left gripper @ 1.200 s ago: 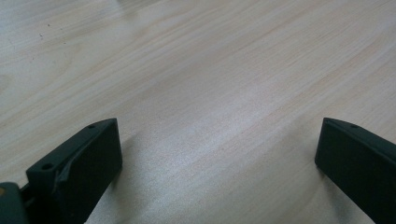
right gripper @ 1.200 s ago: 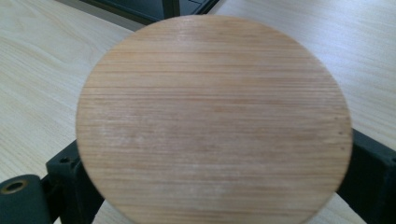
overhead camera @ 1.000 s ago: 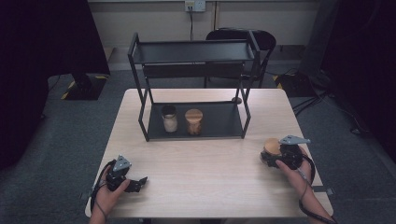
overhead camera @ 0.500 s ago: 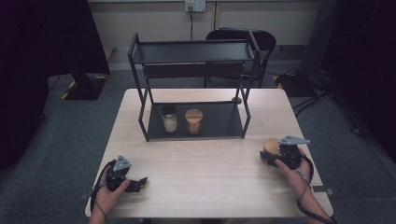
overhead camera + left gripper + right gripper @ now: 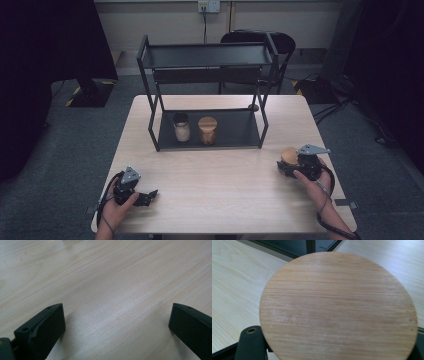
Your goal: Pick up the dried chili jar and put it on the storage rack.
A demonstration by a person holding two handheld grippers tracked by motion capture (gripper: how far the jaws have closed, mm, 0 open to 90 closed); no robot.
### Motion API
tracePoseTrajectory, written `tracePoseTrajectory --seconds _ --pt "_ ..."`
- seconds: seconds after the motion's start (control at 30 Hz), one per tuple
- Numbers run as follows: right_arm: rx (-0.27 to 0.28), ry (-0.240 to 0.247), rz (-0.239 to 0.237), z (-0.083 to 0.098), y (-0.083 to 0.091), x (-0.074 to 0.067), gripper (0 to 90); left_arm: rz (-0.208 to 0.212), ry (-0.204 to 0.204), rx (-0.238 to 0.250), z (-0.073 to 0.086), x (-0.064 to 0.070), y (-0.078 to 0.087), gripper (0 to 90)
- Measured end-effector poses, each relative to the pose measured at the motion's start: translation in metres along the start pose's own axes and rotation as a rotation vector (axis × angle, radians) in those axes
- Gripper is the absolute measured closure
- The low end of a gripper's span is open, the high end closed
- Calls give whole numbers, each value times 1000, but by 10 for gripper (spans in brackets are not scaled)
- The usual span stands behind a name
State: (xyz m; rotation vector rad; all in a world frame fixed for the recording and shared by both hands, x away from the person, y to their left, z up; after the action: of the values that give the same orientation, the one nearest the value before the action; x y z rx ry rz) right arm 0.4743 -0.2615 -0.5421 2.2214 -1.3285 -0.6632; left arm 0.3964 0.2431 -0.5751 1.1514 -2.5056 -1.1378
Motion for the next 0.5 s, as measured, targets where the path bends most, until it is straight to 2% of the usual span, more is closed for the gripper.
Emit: tracePoseTrajectory --seconds 0.5 --pt "-15 30 -36 -14 -5 -17 250 0 0 0 0 0 0 2"
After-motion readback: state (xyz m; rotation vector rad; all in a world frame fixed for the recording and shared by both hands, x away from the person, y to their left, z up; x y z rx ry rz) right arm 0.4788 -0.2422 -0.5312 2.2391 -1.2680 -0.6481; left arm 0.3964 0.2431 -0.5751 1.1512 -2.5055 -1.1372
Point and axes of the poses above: each handheld gripper's, and its own axes: y roughly backward along the jaws, z roughly out of its underside, x roughly to its right, the point moved 9 cm from there along -y, roughly forward along the jaws, and after that the axes turned 13 degrees about -y, right-handed, at the moved point
